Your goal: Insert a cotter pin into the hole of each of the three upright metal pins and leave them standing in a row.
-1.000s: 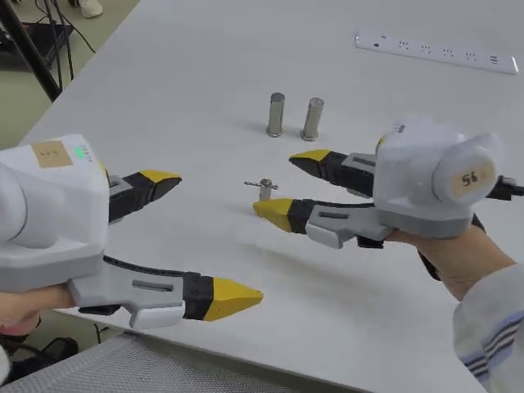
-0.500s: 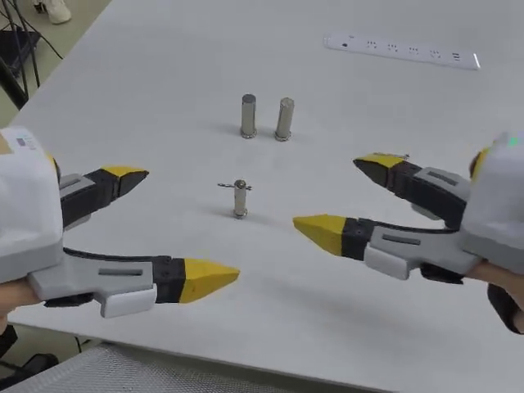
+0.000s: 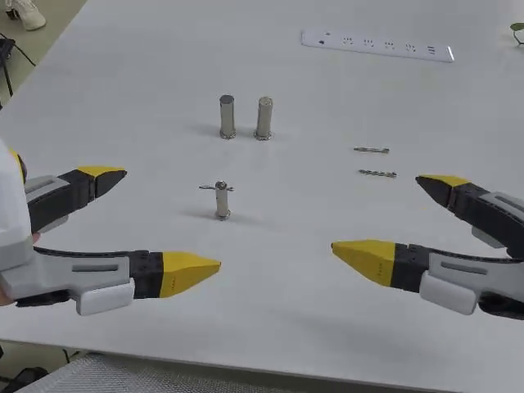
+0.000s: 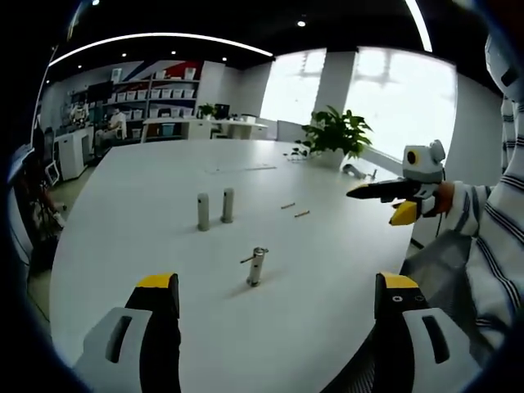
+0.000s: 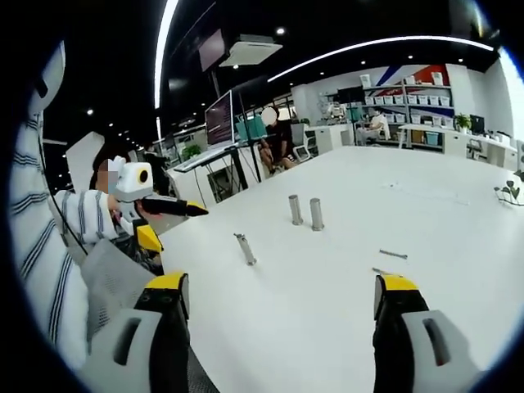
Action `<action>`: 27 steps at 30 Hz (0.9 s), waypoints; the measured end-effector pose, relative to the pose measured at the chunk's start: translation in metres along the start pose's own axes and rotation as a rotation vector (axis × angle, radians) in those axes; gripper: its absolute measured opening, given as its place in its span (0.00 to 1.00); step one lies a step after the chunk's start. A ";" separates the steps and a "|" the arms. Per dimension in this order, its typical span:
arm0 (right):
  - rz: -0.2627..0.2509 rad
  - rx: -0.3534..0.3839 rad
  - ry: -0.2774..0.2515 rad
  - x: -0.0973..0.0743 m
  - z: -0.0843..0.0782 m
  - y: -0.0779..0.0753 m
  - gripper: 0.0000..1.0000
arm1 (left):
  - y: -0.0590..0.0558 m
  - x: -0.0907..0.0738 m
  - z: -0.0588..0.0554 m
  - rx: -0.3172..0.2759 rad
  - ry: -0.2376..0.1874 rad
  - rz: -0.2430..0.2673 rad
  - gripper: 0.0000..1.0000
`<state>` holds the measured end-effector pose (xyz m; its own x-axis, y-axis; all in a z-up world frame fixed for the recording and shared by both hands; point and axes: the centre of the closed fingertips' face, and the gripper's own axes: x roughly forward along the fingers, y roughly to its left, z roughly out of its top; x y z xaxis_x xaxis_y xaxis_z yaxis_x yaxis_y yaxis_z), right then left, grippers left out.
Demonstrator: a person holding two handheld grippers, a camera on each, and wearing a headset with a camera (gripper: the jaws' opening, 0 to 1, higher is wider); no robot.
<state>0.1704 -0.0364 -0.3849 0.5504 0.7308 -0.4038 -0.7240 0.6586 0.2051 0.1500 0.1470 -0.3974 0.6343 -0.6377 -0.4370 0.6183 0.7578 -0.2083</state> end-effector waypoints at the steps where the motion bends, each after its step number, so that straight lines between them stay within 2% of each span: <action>1: 0.002 0.009 0.007 -0.001 -0.002 0.000 0.93 | 0.001 0.000 0.000 -0.001 0.000 0.001 0.99; 7: -0.030 0.019 0.046 -0.008 -0.013 -0.002 0.98 | 0.005 0.000 0.001 -0.010 -0.004 0.003 0.99; 13: -0.059 0.033 0.038 -0.012 -0.012 -0.005 0.98 | 0.009 0.002 0.004 -0.016 0.009 0.001 0.99; 18: -0.104 0.051 0.025 -0.019 -0.011 -0.012 0.97 | 0.020 0.009 0.012 0.001 0.016 -0.005 0.99; 20: -0.117 0.054 0.030 -0.022 -0.013 -0.014 0.97 | 0.026 0.013 0.016 0.006 0.028 0.002 0.99; 27: -0.149 0.048 0.038 -0.031 -0.016 -0.021 0.96 | 0.040 0.028 0.042 0.039 0.021 0.007 0.99</action>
<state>0.1616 -0.0759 -0.3910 0.6332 0.6180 -0.4661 -0.6146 0.7674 0.1826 0.2122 0.1539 -0.3814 0.6291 -0.6293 -0.4564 0.6321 0.7558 -0.1708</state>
